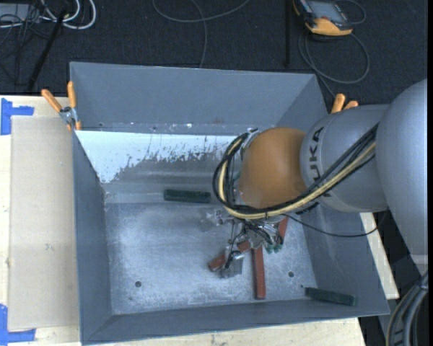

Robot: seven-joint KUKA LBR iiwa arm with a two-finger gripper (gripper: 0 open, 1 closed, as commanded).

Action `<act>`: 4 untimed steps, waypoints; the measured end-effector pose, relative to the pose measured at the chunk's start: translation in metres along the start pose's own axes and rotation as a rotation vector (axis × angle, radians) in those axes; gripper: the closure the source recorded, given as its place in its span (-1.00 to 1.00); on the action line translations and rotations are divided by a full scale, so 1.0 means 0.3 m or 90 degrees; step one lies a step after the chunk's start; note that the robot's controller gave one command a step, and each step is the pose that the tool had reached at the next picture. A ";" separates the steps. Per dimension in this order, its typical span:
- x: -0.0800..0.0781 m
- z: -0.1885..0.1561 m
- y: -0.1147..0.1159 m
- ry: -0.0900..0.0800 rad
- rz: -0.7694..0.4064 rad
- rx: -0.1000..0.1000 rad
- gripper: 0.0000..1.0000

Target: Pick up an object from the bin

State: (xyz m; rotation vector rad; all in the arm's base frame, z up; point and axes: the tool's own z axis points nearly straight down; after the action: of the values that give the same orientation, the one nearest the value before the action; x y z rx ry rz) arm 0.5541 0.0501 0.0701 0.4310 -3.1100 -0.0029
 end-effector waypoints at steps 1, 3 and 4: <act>-0.012 -0.369 0.052 -0.006 -0.107 0.002 -1.00; -0.028 0.002 -0.071 0.000 -0.287 0.000 1.00; -0.028 0.002 -0.070 0.000 -0.286 0.000 -1.00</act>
Offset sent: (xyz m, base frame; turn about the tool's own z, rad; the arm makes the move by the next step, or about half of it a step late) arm -0.0024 0.0140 0.1072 -0.1674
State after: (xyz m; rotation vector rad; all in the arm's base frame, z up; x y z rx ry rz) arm 0.5679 0.0321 0.0694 1.1131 -2.9365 -0.0029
